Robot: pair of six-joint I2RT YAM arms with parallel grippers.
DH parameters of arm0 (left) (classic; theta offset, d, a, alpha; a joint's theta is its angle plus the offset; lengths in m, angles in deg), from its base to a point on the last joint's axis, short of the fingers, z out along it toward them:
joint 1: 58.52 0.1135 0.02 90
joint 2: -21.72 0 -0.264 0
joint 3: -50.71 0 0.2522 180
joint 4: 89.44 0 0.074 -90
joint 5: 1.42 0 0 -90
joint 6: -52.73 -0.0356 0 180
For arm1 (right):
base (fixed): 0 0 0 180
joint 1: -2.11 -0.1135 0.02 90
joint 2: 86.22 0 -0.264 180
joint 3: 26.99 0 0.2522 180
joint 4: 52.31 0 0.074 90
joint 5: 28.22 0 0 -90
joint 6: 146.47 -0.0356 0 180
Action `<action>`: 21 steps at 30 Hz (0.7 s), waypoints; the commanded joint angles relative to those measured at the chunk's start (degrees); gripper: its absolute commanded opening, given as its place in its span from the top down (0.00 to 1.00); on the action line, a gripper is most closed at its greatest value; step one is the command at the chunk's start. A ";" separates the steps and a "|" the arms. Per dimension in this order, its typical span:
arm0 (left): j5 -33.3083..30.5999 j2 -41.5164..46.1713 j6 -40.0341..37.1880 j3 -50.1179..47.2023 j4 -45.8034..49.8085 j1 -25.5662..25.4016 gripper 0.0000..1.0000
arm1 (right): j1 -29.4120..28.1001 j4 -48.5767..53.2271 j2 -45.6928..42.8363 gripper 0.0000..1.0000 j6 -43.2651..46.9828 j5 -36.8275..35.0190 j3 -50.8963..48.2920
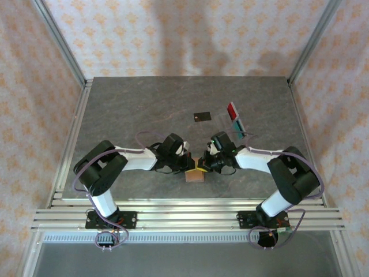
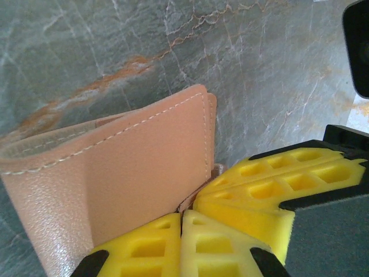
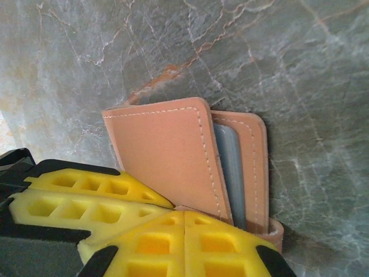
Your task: Put the credit cards into the card holder
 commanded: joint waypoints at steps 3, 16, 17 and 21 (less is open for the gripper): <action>-2.62 -2.49 1.24 -1.79 0.55 0.32 1.00 | -1.49 12.34 7.20 1.00 3.04 -17.20 -2.51; -4.32 -2.33 2.61 -3.54 -0.32 0.24 1.00 | -9.17 19.46 13.32 1.00 1.08 -34.50 -1.52; -4.92 -1.97 2.77 -3.98 -0.26 0.24 1.00 | -9.22 21.62 12.55 1.00 1.35 -35.59 -0.70; -5.03 -1.37 2.12 -3.26 1.67 0.24 1.00 | -9.31 26.20 8.73 1.00 4.17 -34.79 2.96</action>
